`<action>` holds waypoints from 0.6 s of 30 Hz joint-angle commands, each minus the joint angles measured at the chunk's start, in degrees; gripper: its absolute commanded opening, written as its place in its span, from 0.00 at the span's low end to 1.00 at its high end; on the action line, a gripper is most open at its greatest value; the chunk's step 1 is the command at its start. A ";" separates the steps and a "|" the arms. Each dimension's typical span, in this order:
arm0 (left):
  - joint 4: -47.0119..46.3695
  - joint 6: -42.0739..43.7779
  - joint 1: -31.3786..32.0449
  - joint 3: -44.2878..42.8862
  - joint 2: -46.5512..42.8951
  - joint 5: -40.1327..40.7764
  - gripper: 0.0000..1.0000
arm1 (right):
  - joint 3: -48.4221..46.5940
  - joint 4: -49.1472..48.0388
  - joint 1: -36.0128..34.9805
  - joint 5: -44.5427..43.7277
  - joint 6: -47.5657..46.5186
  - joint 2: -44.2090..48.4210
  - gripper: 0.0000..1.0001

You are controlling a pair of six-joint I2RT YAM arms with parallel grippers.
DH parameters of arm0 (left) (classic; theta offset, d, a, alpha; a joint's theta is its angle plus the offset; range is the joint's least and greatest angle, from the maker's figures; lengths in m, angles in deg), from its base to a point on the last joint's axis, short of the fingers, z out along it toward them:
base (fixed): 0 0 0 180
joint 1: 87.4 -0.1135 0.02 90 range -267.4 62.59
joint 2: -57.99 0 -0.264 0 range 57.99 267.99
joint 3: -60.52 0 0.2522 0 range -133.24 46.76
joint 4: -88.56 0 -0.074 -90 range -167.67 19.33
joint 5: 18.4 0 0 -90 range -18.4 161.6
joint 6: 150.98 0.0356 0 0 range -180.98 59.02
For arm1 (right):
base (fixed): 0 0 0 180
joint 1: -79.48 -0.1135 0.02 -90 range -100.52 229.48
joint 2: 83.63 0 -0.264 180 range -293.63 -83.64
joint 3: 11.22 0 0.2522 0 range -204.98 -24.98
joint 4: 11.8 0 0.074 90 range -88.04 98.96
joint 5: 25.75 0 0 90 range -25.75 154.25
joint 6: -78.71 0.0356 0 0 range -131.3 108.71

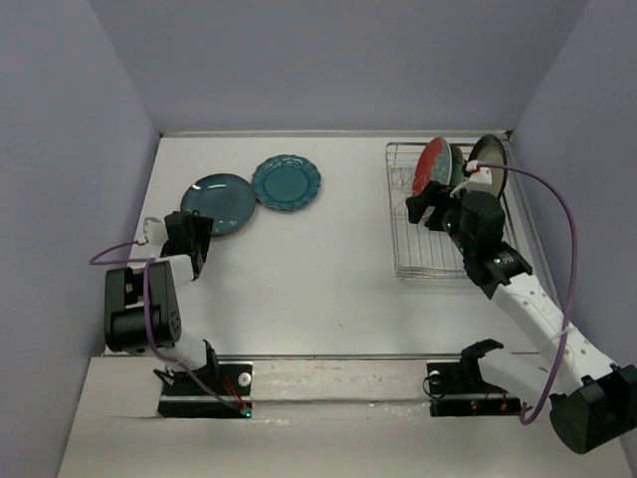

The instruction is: Load the plates into the dish rack

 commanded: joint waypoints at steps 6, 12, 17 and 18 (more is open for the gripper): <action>-10.07 -1.47 -1.85 -4.44 12.02 -0.94 0.70 | 0.67 -4.53 -0.23 3.28 0.47 1.21 0.81; -14.20 -1.73 -1.94 -3.48 14.23 -1.82 0.10 | 1.55 -7.17 -0.23 3.02 0.56 1.66 0.79; -16.31 -2.17 -1.77 -0.68 11.42 -2.27 0.06 | 1.55 -7.69 -0.23 4.94 1.09 0.25 0.77; -16.75 -3.04 -1.51 0.98 9.59 -2.27 0.06 | 1.46 -7.78 -0.23 5.30 1.26 -0.27 0.77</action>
